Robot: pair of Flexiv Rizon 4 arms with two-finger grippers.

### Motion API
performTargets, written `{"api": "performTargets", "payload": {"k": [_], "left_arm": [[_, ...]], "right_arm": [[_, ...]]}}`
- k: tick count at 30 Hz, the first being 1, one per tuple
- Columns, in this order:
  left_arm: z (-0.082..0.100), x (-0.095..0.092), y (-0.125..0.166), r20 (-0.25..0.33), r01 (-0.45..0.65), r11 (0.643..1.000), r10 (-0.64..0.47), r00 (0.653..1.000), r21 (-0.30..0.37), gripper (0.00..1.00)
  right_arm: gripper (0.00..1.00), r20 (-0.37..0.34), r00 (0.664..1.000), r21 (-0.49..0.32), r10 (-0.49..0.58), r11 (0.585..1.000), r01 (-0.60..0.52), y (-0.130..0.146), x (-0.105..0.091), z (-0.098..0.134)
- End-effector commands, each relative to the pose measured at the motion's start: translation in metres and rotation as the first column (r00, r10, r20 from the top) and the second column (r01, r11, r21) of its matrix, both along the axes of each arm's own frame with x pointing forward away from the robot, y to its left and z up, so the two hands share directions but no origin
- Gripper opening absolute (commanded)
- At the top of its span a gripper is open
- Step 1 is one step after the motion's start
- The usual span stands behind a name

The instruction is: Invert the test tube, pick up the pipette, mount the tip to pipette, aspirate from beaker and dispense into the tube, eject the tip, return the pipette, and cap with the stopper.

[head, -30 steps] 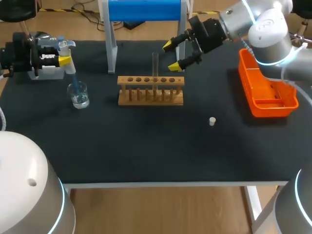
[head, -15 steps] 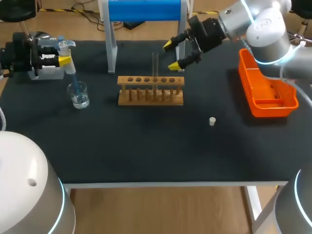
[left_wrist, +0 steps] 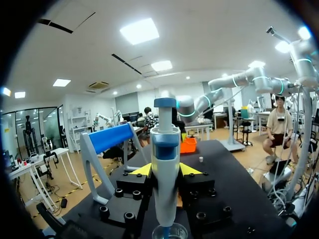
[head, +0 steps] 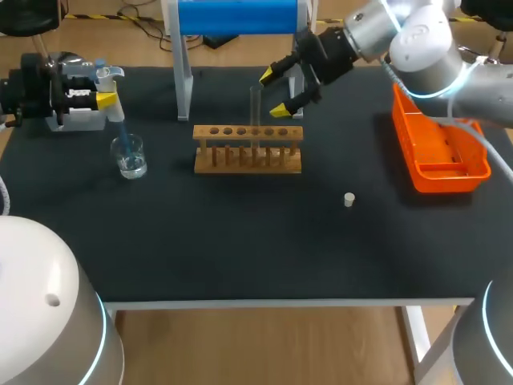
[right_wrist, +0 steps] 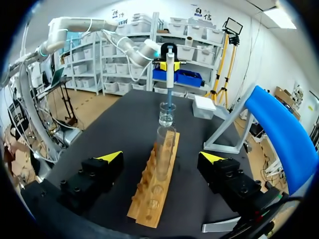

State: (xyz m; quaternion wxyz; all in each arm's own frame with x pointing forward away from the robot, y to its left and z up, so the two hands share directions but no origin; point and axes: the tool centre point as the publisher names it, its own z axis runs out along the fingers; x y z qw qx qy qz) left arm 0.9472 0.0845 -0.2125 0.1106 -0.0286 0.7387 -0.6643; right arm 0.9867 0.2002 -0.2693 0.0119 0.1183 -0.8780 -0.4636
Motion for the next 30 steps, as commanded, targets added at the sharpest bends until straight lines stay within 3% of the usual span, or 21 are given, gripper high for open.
{"api": "performTargets", "payload": {"k": [1, 12, 30], "left_arm": [[0.001, 0.000, 0.001, -0.001, 0.003, 1.000, -0.003, 1.000, 0.001, 0.00], [0.001, 0.000, 0.001, -0.001, 0.003, 1.000, -0.003, 1.000, 0.001, 0.00], [0.001, 0.000, 0.001, -0.001, 0.003, 1.000, -0.003, 1.000, 0.001, 0.00]], "right_arm": [[1.00, 0.015, 1.000, -0.022, -0.005, 1.000, 0.005, 0.006, 0.000, -0.001], [1.00, 0.038, 0.998, -0.083, -0.057, 0.995, 0.060, 0.015, -0.001, -0.009], [1.00, 0.030, 0.997, -0.106, -0.067, 0.992, 0.070, 0.019, 0.007, -0.019]]}}
